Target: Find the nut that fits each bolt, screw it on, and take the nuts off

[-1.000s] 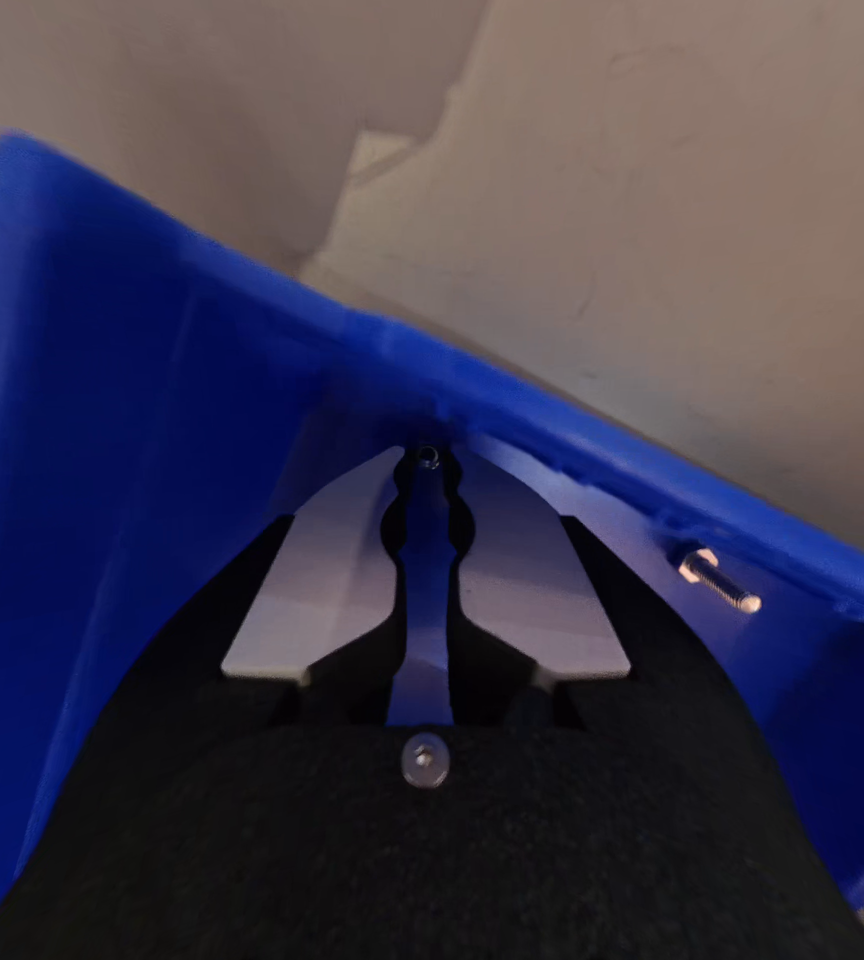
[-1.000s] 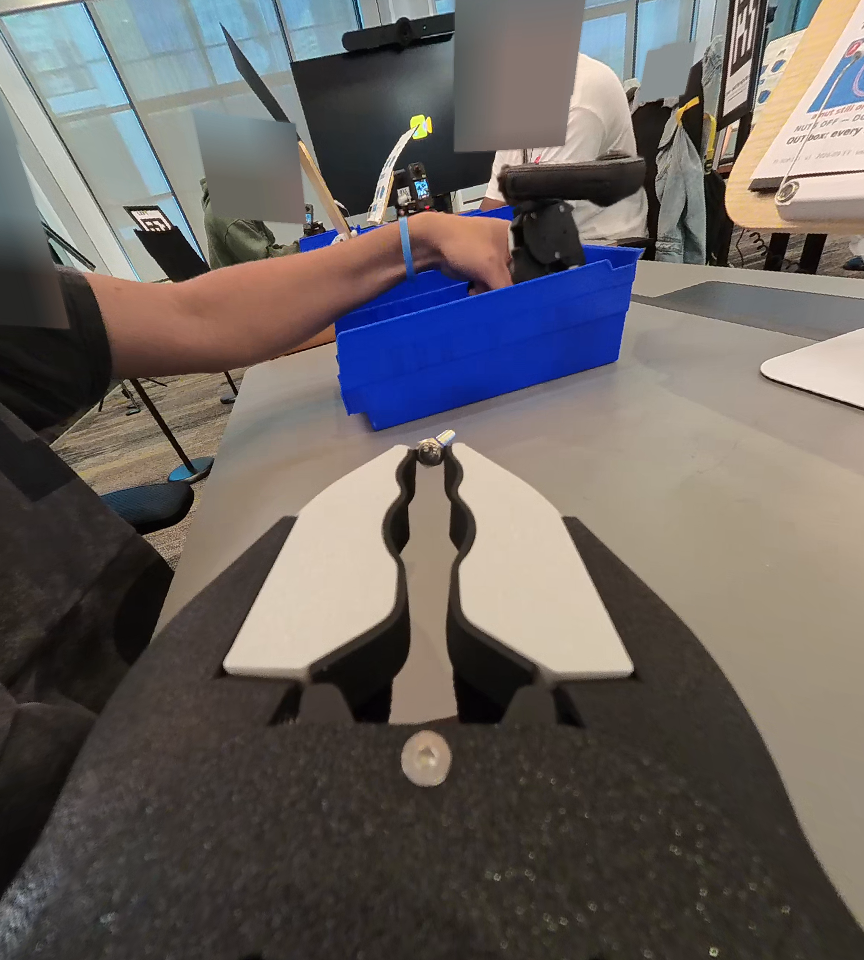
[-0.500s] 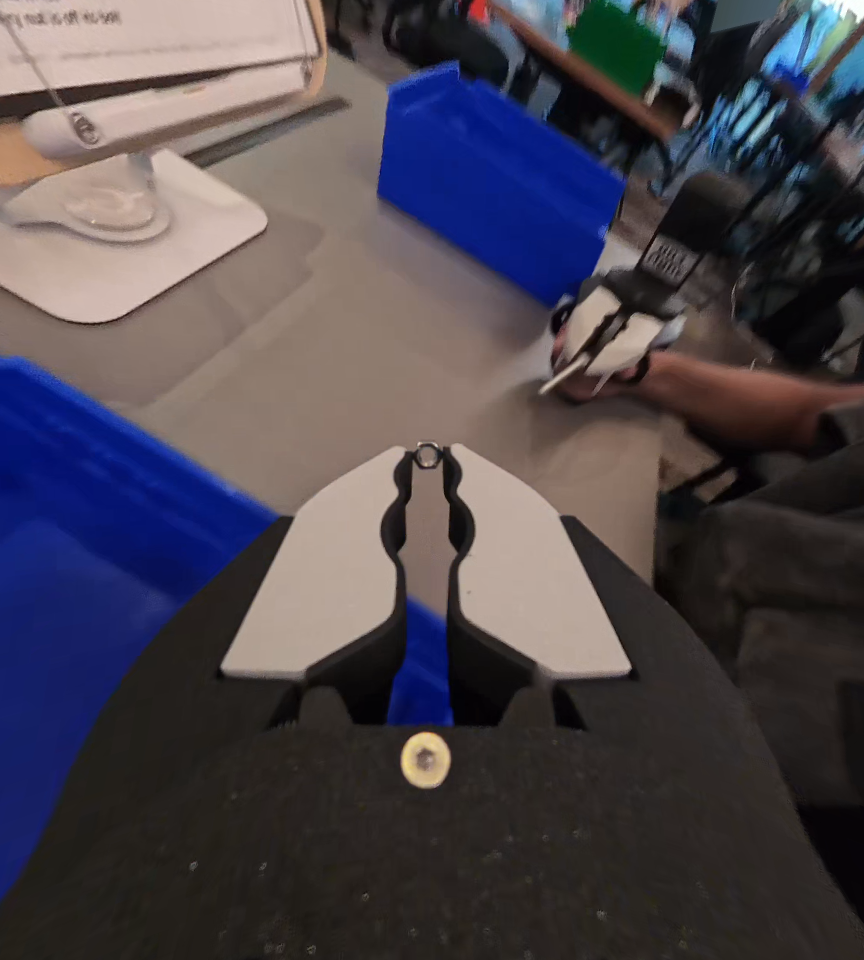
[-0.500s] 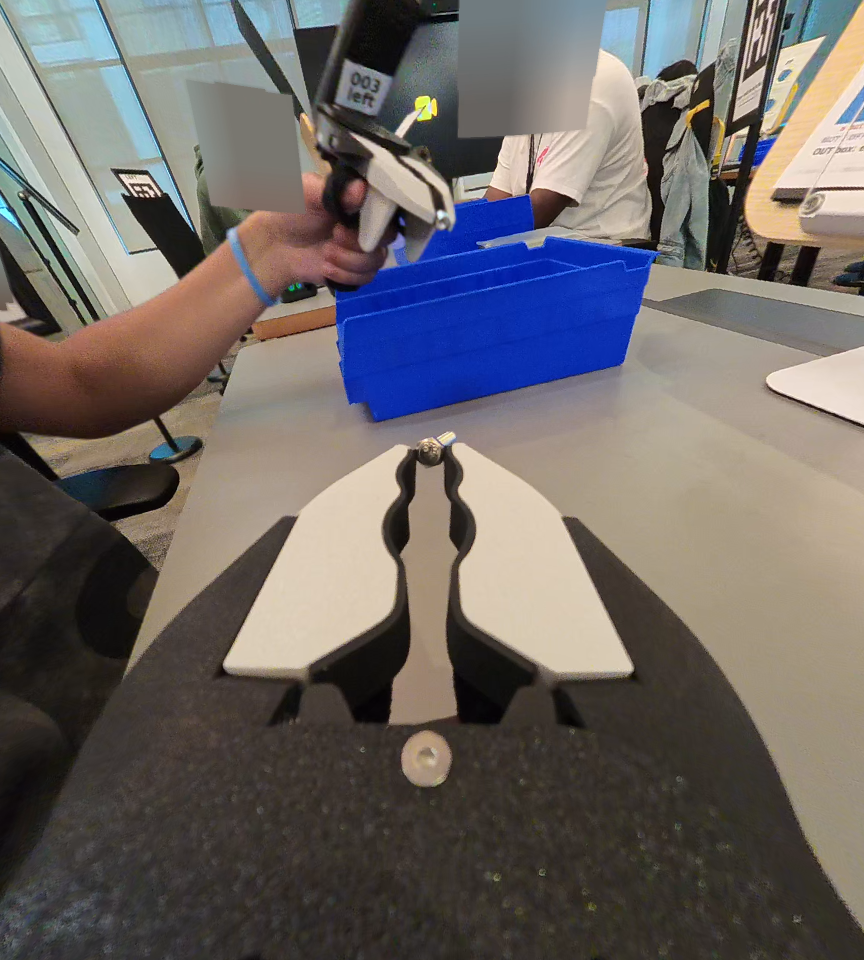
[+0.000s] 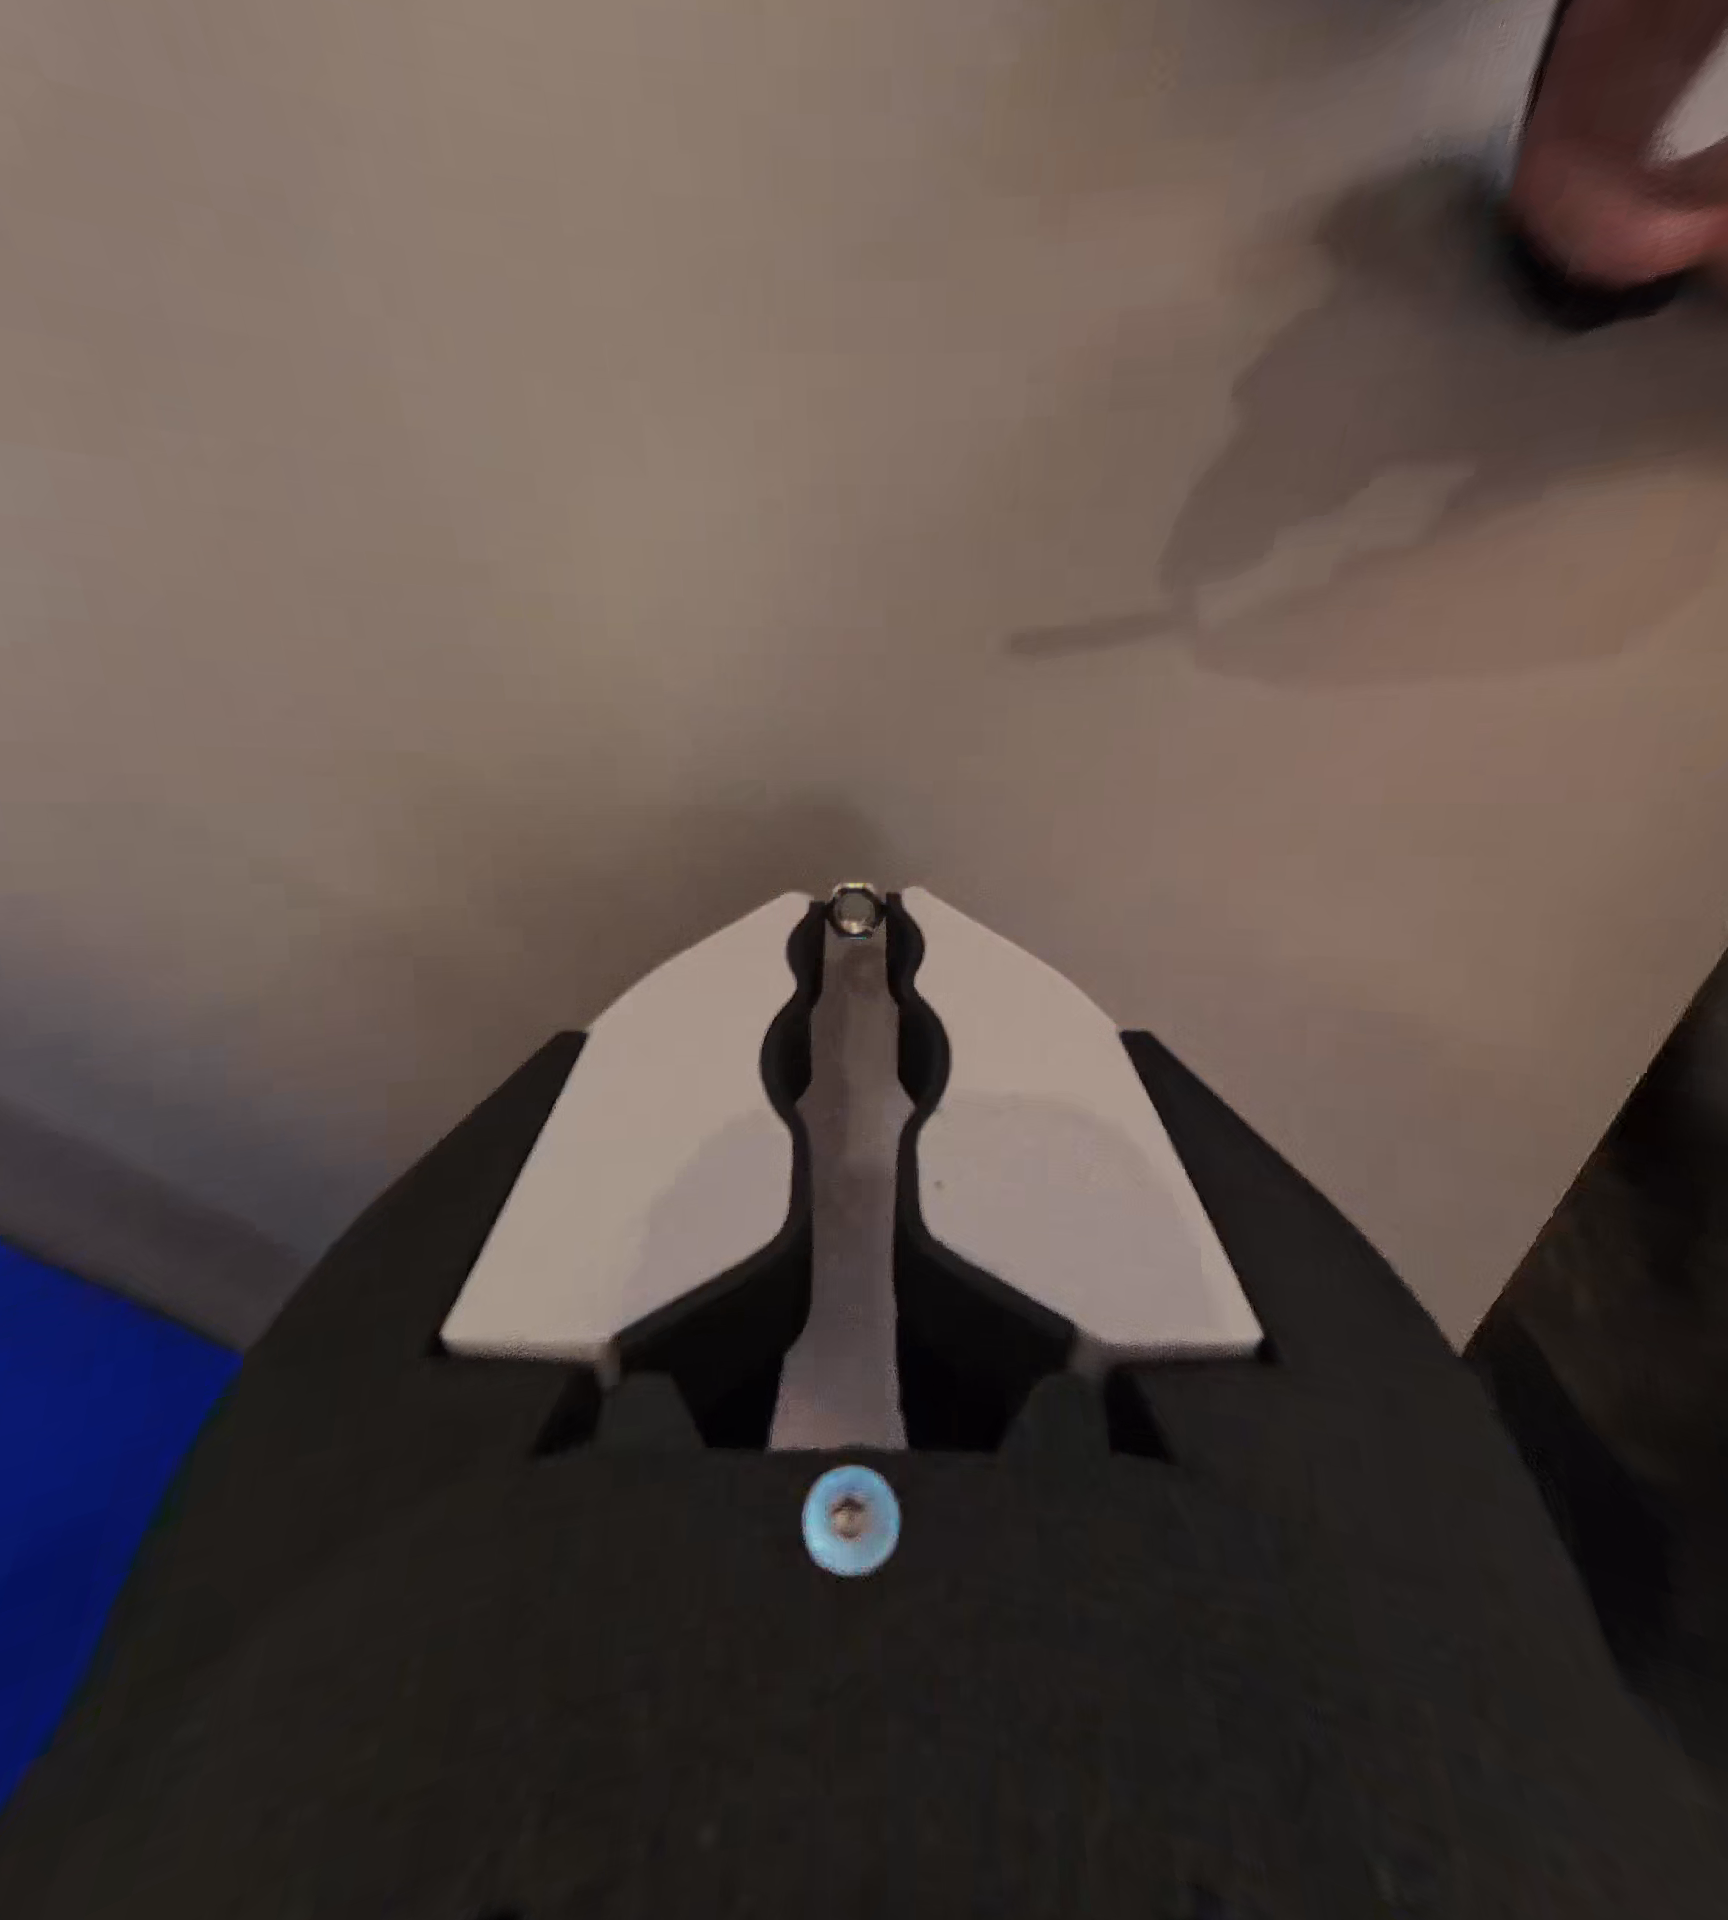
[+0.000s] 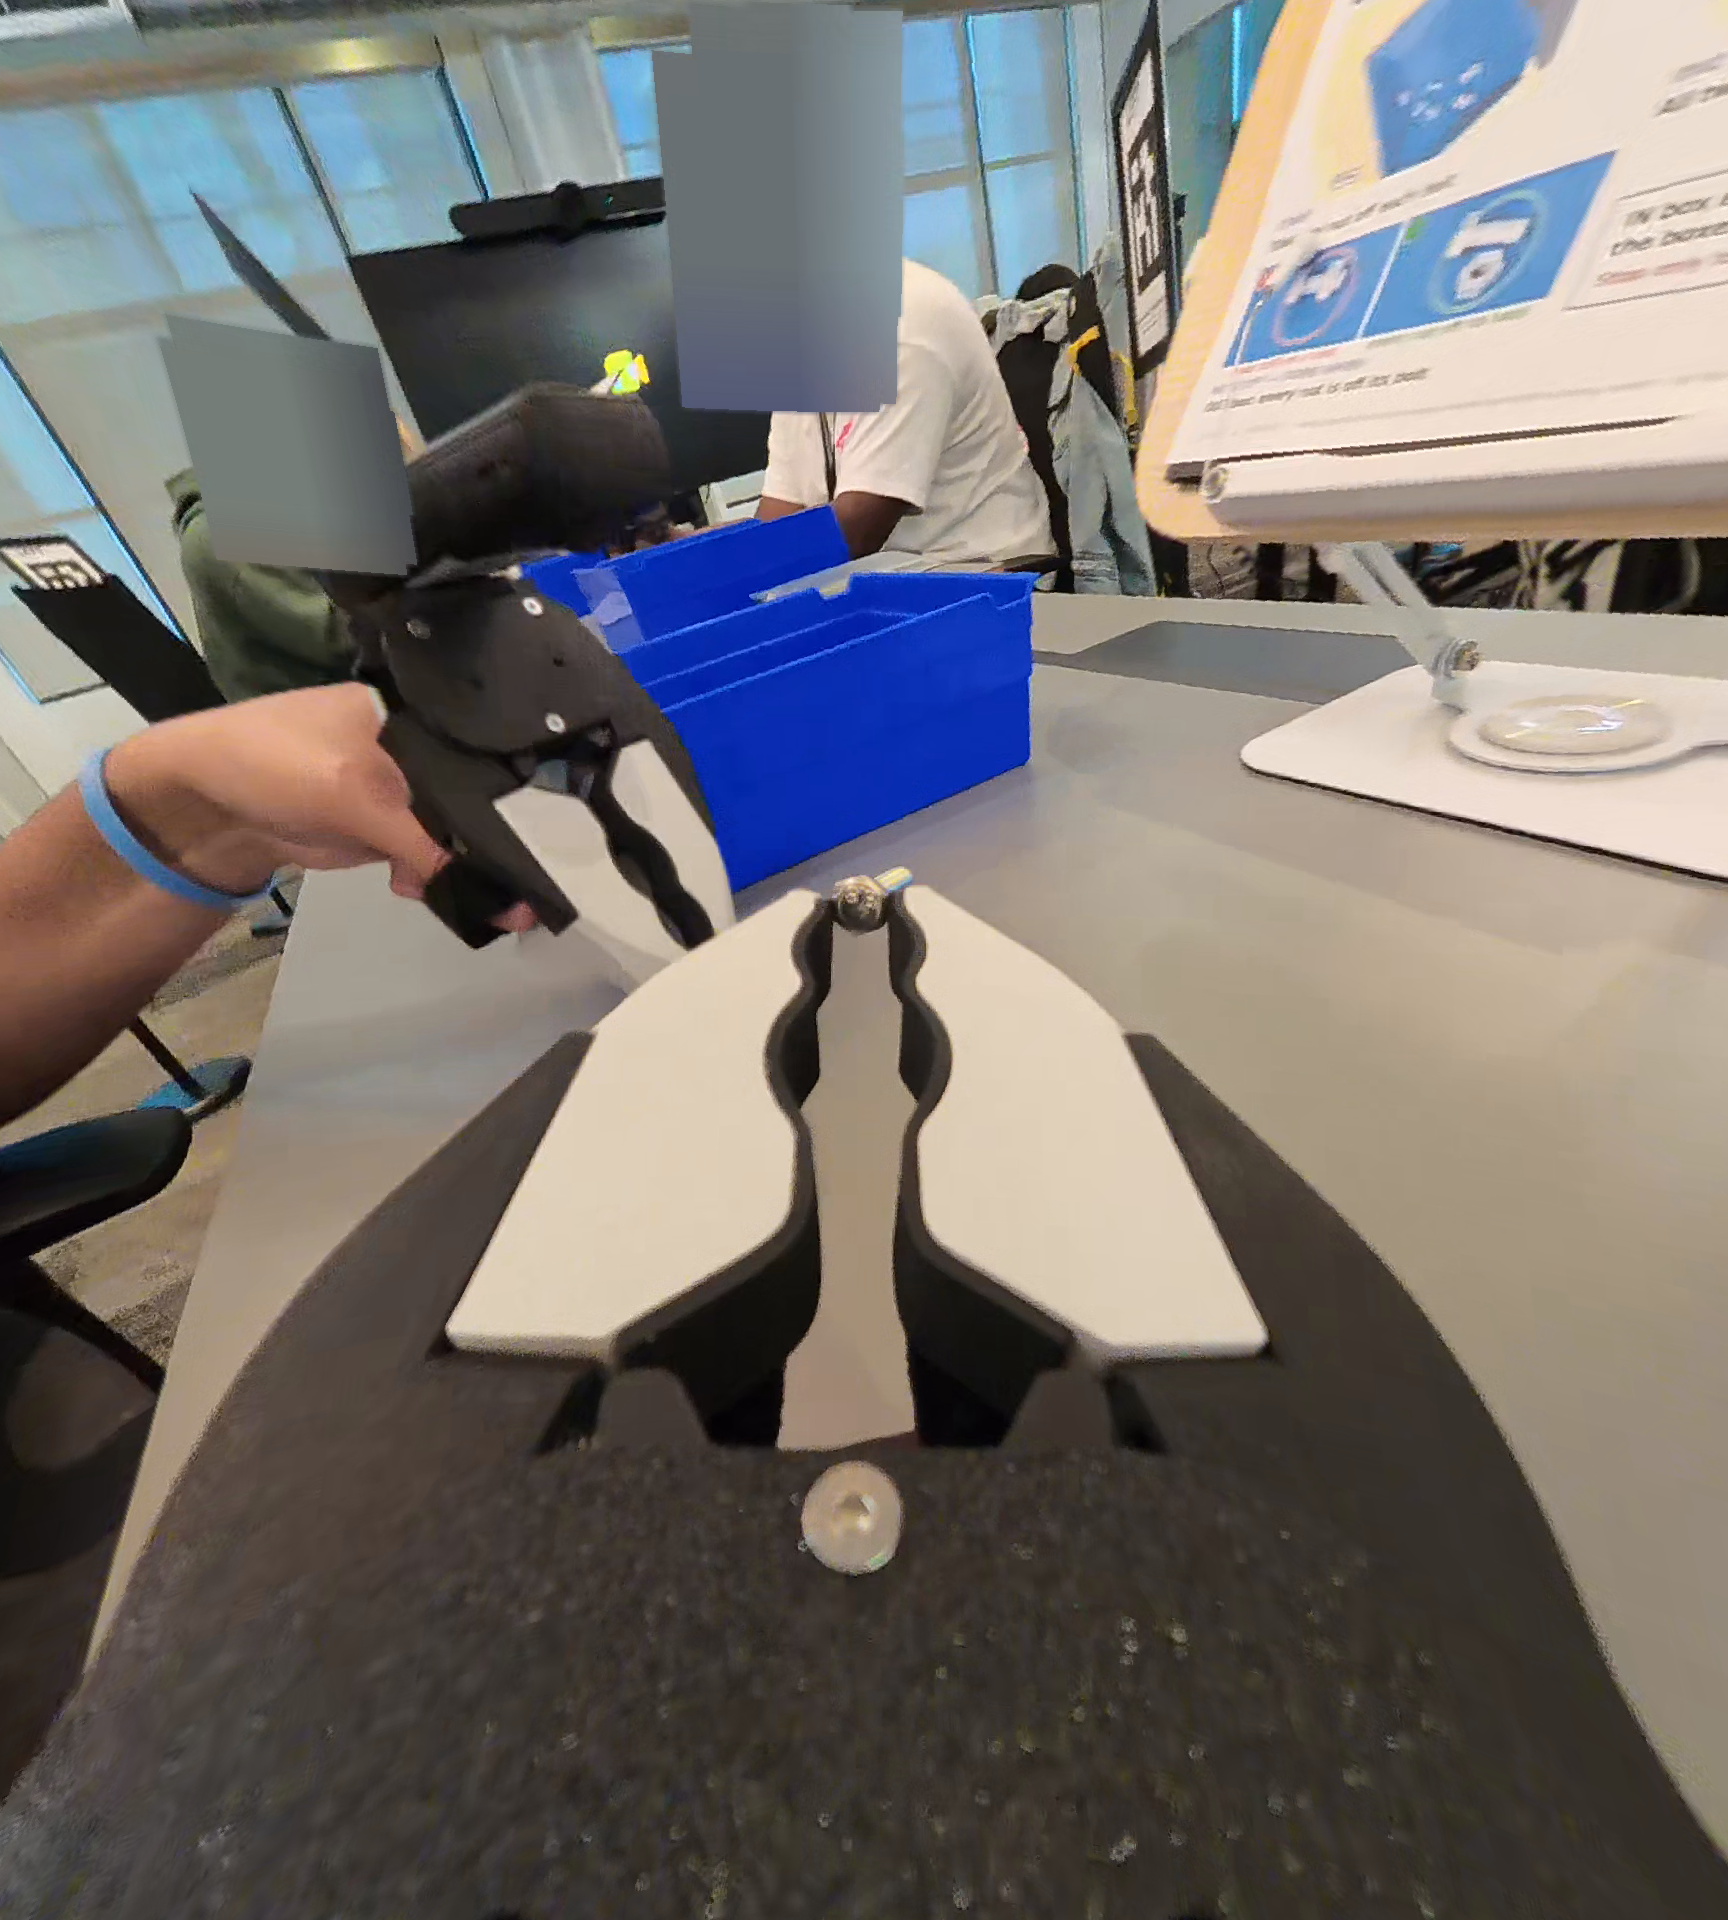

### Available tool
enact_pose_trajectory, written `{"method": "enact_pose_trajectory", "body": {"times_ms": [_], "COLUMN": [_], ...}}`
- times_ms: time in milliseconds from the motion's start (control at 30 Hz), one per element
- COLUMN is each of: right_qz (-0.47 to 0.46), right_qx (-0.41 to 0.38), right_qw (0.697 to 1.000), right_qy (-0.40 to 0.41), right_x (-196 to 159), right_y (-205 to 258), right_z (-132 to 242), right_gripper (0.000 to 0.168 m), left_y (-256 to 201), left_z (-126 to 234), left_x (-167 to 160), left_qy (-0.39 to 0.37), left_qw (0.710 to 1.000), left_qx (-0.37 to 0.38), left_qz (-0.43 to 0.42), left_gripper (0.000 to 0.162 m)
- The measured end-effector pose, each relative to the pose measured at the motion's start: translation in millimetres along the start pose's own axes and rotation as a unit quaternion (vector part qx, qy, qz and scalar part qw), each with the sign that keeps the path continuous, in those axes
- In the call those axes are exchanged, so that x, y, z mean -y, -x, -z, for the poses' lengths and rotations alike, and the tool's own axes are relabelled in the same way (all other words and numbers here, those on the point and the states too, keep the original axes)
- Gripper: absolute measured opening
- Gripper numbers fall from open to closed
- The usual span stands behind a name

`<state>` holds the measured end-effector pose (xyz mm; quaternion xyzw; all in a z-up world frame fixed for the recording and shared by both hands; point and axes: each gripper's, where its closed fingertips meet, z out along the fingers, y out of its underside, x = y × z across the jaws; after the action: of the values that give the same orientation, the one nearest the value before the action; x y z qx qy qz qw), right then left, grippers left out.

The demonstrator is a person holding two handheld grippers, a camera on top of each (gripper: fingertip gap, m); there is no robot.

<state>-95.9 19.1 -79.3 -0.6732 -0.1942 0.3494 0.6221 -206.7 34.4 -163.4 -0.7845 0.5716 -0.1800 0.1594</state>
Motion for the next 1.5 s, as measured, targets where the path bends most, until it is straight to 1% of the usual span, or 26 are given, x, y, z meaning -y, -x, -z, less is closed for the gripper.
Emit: {"method": "enact_pose_trajectory", "body": {"times_ms": [100,200,300,367,533,567,600,667,733,800,833,900,933,967,1000,1067,1200,1233,1267,1333,1500], "right_qz": [-0.005,-0.006,-0.006,-0.005,-0.002,-0.002,-0.003,-0.002,-0.002,-0.002,-0.002,-0.001,0.001,0.003,0.005,0.006,0.004,0.002,0.0,-0.002,-0.002], "right_qx": [-0.003,-0.001,0.001,0.003,0.007,0.008,0.009,0.009,0.008,0.008,0.008,0.01,0.01,0.01,0.01,0.009,0.006,0.006,0.006,0.008,0.013], "right_qw": [1.0,1.0,1.0,1.0,1.0,1.0,1.0,1.0,1.0,1.0,1.0,1.0,1.0,1.0,1.0,1.0,1.0,1.0,1.0,1.0,1.0], "right_qy": [-0.004,-0.003,0.0,0.001,0.004,0.005,0.006,0.007,0.007,0.008,0.009,0.012,0.015,0.017,0.019,0.023,0.021,0.02,0.019,0.017,0.021], "right_x": [1,1,0,0,-2,-2,-2,-3,-3,-3,-3,-5,-5,-6,-7,-8,-8,-7,-7,-6,-7], "right_y": [-2,-1,0,1,3,4,4,4,3,3,3,4,4,5,5,5,2,2,1,2,4], "right_z": [3,3,3,2,1,1,0,0,0,0,-1,-1,-2,-3,-3,-4,-2,-2,-1,-1,-2], "right_gripper": [0.01,0.01,0.01,0.01,0.01,0.01,0.01,0.01,0.01,0.01,0.01,0.01,0.01,0.01,0.01,0.01,0.01,0.01,0.01,0.01,0.01], "left_y": [-11,-7,-12,-11,-13,-14,-16,-18,-15,-13,-16,-19,-18,-17,-18,-24,-26,-24,-20,-13,-17], "left_z": [-9,-20,-30,-34,-36,-35,-34,-23,-5,16,24,33,35,36,34,28,6,-1,-7,-16,-25], "left_x": [3,0,0,-2,0,-1,-1,2,8,15,18,22,21,19,14,6,4,1,-1,-4,0], "left_qy": [0.055,0.099,0.102,0.109,0.096,0.094,0.092,0.077,0.058,0.039,0.021,-0.006,-0.005,0.007,0.024,0.058,0.099,0.116,0.133,0.157,0.18], "left_qw": [0.998,0.993,0.994,0.993,0.994,0.995,0.995,0.995,0.993,0.984,0.973,0.941,0.921,0.905,0.898,0.909,0.949,0.952,0.951,0.944,0.942], "left_qx": [0.002,0.047,0.037,0.047,0.041,0.039,0.037,0.038,0.058,0.08,0.085,0.107,0.124,0.13,0.115,0.058,-0.019,-0.02,-0.012,0.016,0.008], "left_qz": [-0.022,-0.04,-0.03,-0.029,-0.019,-0.021,-0.025,-0.046,-0.084,-0.157,-0.211,-0.322,-0.37,-0.405,-0.423,-0.409,-0.298,-0.281,-0.278,-0.291,-0.282], "left_gripper": [0.011,0.011,0.011,0.011,0.011,0.015,0.027,0.033,0.042,0.048,0.056,0.06,0.053,0.039,0.038,0.043,0.041,0.039,0.039,0.035,0.032]}}
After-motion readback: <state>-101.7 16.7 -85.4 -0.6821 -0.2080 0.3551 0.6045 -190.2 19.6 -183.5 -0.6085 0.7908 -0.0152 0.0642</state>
